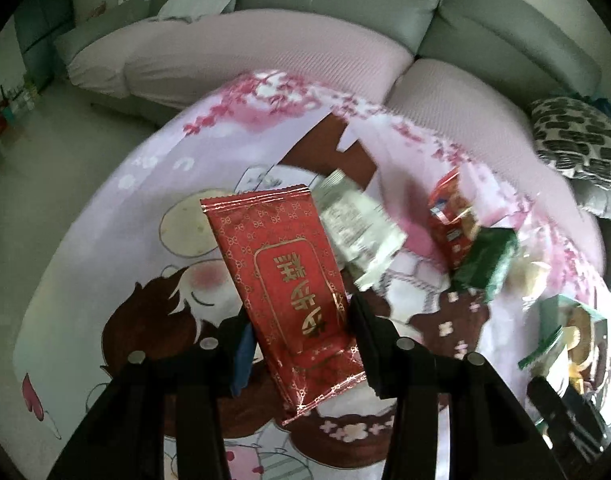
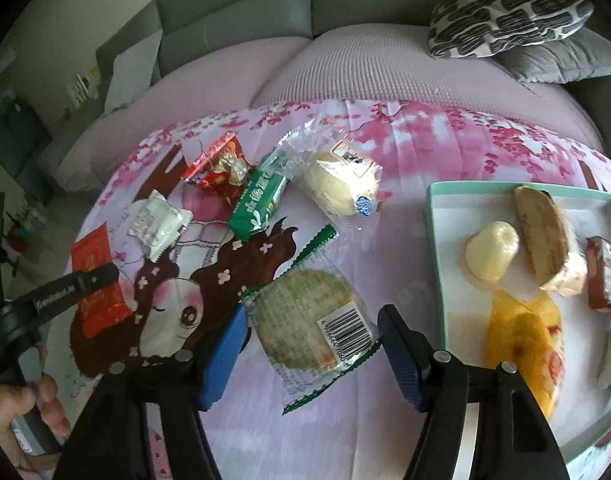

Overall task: Organize snacks
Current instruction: 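Carry both snacks to the white tray and open the left tool to release the red packet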

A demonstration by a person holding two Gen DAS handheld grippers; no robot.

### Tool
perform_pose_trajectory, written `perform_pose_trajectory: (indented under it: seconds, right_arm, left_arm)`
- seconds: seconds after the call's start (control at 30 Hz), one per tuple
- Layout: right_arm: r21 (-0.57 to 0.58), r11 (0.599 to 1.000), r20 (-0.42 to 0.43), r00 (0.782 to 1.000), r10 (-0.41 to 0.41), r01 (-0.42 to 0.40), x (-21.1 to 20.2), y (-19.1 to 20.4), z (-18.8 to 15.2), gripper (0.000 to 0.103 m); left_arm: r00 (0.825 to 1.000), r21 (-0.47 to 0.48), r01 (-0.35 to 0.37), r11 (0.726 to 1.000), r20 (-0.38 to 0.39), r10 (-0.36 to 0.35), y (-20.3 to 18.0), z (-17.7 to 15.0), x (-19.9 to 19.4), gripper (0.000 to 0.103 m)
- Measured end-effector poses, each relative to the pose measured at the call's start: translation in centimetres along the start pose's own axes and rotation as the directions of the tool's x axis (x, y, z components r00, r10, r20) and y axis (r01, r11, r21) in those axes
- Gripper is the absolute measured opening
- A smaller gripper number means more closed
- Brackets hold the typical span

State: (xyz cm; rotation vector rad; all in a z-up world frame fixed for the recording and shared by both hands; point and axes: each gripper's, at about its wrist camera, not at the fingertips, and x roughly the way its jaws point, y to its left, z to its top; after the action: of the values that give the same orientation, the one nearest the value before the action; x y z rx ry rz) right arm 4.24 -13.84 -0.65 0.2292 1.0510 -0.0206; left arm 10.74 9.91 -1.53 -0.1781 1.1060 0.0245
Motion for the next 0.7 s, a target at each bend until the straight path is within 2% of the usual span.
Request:
perform_pose_trajectory:
  seconds: [0.4, 0.7]
  right_arm:
    - [0.082, 0.997, 0.07, 0.998, -0.01, 0.004, -3.7, -3.0, -0.1, 0.07]
    - [0.161, 0.987, 0.098, 0.994, -0.036, 0.02, -5.3, -6.8, 0.4, 0.07]
  left_arm:
    - [0.996, 0.067, 0.052, 0.996, 0.076, -0.057, -3.8, 0.8, -2.8, 0.046]
    - [0.988, 0.219, 0.107, 0.97, 0.086, -0.129, -10.2, -0.2, -4.2, 0.046]
